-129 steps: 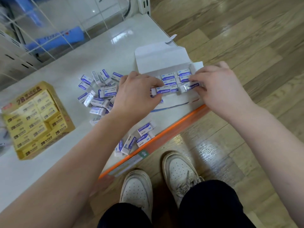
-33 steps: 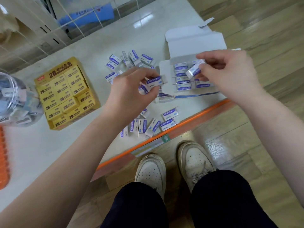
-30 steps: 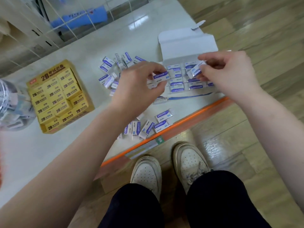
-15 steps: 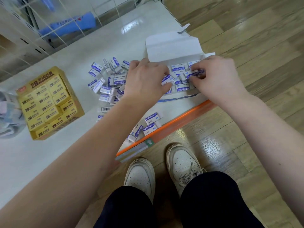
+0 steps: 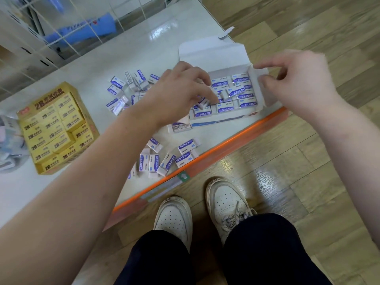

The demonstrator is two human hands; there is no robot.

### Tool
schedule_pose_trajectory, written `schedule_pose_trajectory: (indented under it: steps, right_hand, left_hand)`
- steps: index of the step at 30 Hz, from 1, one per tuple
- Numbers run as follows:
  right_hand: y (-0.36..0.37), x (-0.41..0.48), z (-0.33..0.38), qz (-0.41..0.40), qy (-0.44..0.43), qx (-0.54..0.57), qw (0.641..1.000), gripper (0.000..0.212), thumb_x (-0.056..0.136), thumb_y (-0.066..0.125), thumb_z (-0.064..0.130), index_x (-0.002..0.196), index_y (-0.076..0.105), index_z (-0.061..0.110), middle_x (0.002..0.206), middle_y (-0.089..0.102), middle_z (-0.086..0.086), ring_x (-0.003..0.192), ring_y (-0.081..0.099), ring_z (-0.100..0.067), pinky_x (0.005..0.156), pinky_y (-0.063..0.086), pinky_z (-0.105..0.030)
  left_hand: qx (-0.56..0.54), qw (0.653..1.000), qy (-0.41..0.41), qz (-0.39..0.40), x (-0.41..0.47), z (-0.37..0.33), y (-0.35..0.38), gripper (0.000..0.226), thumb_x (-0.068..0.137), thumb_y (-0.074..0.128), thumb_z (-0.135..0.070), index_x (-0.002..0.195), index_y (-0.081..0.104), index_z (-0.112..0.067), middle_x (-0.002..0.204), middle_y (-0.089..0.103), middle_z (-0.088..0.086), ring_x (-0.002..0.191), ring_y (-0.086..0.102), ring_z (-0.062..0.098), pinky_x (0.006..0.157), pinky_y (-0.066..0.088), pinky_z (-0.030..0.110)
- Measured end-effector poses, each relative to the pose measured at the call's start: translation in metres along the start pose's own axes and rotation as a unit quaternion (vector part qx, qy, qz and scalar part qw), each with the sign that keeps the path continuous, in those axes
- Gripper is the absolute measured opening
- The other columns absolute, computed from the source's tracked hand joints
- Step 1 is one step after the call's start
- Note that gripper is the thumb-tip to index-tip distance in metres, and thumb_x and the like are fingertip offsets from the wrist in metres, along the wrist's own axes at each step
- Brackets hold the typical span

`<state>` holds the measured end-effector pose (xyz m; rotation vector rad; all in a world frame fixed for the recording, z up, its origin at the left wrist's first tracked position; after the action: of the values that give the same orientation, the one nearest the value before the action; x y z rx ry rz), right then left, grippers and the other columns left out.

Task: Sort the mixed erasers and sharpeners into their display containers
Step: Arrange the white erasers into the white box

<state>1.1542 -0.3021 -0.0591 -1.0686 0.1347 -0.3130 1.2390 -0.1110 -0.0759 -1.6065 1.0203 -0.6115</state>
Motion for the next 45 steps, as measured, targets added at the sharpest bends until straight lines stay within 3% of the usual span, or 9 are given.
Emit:
schedule_pose_trajectory:
  steps: [5,10,20,28,32,35,39,41,45]
  right_hand:
    - [0.033,-0.001,0.016,0.068,-0.116,-0.076,0.988,0.028,0.085,0.061,0.016,0.112,0.067,0.019,0.117,0.065,0.0,0.099,0.051,-0.032,0.089,0.031,-0.032]
    - [0.039,-0.005,0.022,0.067,-0.109,-0.099,0.987,0.026,0.085,0.061,0.018,0.111,0.068,0.02,0.112,0.065,-0.002,0.101,0.044,-0.034,0.086,0.041,-0.048]
    - [0.028,-0.008,0.027,0.153,-0.12,-0.075,0.978,0.026,0.083,0.066,0.016,0.109,0.069,0.017,0.109,0.064,-0.006,0.104,0.055,-0.028,0.089,0.042,-0.034]
    - [0.035,-0.01,0.036,0.208,-0.117,-0.076,0.968,0.031,0.088,0.053,0.004,0.109,0.069,0.02,0.11,0.068,-0.003,0.1,0.058,-0.02,0.068,0.025,-0.01]
    - [0.037,-0.008,0.037,0.227,-0.1,-0.065,0.967,0.023,0.085,0.063,0.013,0.105,0.071,0.02,0.105,0.069,-0.003,0.093,0.06,-0.017,0.067,0.031,-0.012]
    - [0.039,-0.006,0.038,0.218,-0.082,-0.051,0.971,0.018,0.082,0.068,0.015,0.099,0.073,0.019,0.094,0.071,-0.004,0.077,0.051,-0.01,0.059,0.03,-0.001]
    - [0.035,-0.003,0.04,0.216,-0.052,-0.049,0.974,0.014,0.078,0.072,0.014,0.092,0.074,0.016,0.082,0.068,-0.003,0.08,0.053,-0.012,0.059,0.034,-0.015]
    - [0.035,-0.001,0.042,0.225,-0.037,-0.051,0.972,0.014,0.078,0.071,0.011,0.091,0.074,0.014,0.065,0.06,0.002,0.077,0.054,-0.013,0.058,0.033,-0.01]
    - [0.039,0.004,0.046,0.23,-0.025,-0.082,0.969,0.014,0.079,0.068,0.008,0.089,0.074,0.015,0.055,0.049,0.008,0.075,0.051,-0.014,0.056,0.036,-0.016]
  left_hand:
    - [0.041,0.998,-0.038,-0.014,-0.001,0.002,0.0,0.031,0.097,0.047,-0.019,0.116,0.063,-0.038,0.13,0.049,-0.009,0.122,0.034,0.021,0.096,0.028,0.036]
    - [0.052,0.995,-0.083,-0.031,0.001,0.0,-0.001,0.038,0.089,0.051,-0.013,0.117,0.062,-0.036,0.128,0.048,-0.011,0.122,0.034,0.019,0.095,0.028,0.034]
    - [0.034,0.996,-0.082,-0.019,-0.008,-0.006,-0.008,0.032,0.085,0.062,-0.044,0.116,0.063,-0.033,0.106,0.063,-0.014,0.11,0.047,0.015,0.093,0.026,0.029]
    - [0.077,0.993,-0.076,0.043,-0.008,-0.01,0.0,0.035,0.085,0.061,-0.048,0.119,0.061,-0.036,0.108,0.065,-0.013,0.111,0.048,0.014,0.095,0.027,0.031]
    - [0.083,0.992,-0.073,0.055,-0.006,-0.011,-0.002,0.035,0.086,0.06,-0.048,0.119,0.061,-0.037,0.107,0.066,-0.014,0.109,0.048,0.013,0.094,0.027,0.031]
    - [0.089,0.992,-0.067,0.059,-0.006,-0.013,-0.002,0.034,0.085,0.06,-0.049,0.117,0.062,-0.037,0.106,0.066,-0.013,0.109,0.048,0.013,0.094,0.028,0.032]
    - [0.08,0.992,-0.075,0.063,-0.007,-0.012,-0.002,0.035,0.084,0.061,-0.051,0.116,0.063,-0.039,0.109,0.065,-0.011,0.111,0.045,0.014,0.095,0.028,0.032]
    - [0.077,0.992,-0.075,0.064,-0.007,-0.013,-0.003,0.033,0.084,0.061,-0.05,0.115,0.063,-0.039,0.107,0.065,-0.011,0.11,0.045,0.015,0.094,0.028,0.032]
    - [0.086,0.992,-0.07,0.059,-0.007,-0.015,-0.005,0.026,0.085,0.062,-0.046,0.11,0.066,-0.038,0.086,0.059,-0.012,0.104,0.048,0.014,0.091,0.029,0.03]
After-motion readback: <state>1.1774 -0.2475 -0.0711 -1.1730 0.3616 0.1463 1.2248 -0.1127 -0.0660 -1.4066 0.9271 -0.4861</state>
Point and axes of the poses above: each hand's wrist, its own x-axis towards the middle knuckle, its own y-axis out of the palm, z = x × y, the point moved 3 cm from there along x, towards the middle knuckle
